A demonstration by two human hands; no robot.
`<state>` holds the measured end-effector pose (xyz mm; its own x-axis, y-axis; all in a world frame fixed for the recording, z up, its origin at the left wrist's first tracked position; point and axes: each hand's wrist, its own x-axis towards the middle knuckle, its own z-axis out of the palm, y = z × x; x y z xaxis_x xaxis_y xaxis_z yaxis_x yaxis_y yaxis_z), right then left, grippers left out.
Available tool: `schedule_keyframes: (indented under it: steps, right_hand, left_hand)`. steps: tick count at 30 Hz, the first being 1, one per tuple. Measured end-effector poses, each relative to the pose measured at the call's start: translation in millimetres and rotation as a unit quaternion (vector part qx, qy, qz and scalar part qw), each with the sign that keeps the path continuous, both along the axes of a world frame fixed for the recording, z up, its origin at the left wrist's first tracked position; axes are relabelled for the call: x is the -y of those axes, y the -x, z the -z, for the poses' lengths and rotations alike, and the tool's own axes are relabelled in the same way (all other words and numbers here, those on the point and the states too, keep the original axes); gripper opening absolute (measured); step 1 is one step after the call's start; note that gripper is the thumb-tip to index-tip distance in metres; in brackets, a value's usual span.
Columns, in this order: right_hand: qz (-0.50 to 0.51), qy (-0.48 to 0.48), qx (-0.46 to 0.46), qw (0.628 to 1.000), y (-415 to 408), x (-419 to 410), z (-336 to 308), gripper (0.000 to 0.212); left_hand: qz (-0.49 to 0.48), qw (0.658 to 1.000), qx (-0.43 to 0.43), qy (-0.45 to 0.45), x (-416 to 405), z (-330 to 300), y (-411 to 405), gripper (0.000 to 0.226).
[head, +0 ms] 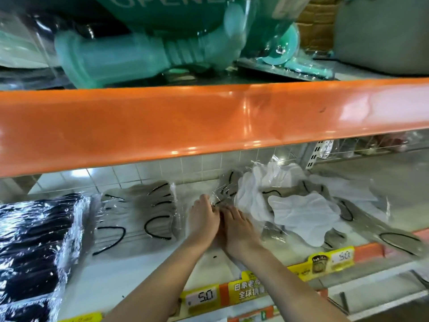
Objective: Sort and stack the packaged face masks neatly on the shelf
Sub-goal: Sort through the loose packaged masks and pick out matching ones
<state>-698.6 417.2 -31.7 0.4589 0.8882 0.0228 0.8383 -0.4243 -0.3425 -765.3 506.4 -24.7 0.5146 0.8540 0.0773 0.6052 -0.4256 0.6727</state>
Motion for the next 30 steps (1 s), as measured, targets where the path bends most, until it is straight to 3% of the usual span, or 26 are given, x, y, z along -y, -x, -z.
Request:
schedule_keyframes:
  steps: [14, 19, 23, 30]
  right_hand:
    - [0.014, -0.017, 0.025, 0.999, 2.4, 7.0, -3.5, 0.043]
    - [0.036, 0.007, 0.069, 0.997, 3.8, 2.3, -6.3, 0.044]
    - [0.047, 0.006, 0.086, 0.995, 4.2, -3.1, -6.2, 0.045]
    - [0.072, -0.015, 0.043, 0.996, -9.3, 1.9, -24.8, 0.022]
  left_hand:
    - [0.018, 0.985, 0.047, -0.163, 16.6, 9.5, 1.2, 0.019]
    - [0.034, 0.995, 0.062, -0.067, 18.6, 2.7, -1.8, 0.027]
    - [0.05, 0.994, 0.063, -0.077, 18.8, 0.9, 0.1, 0.031]
    - [0.029, 0.991, 0.109, -0.078, 23.7, -2.4, 2.1, 0.024]
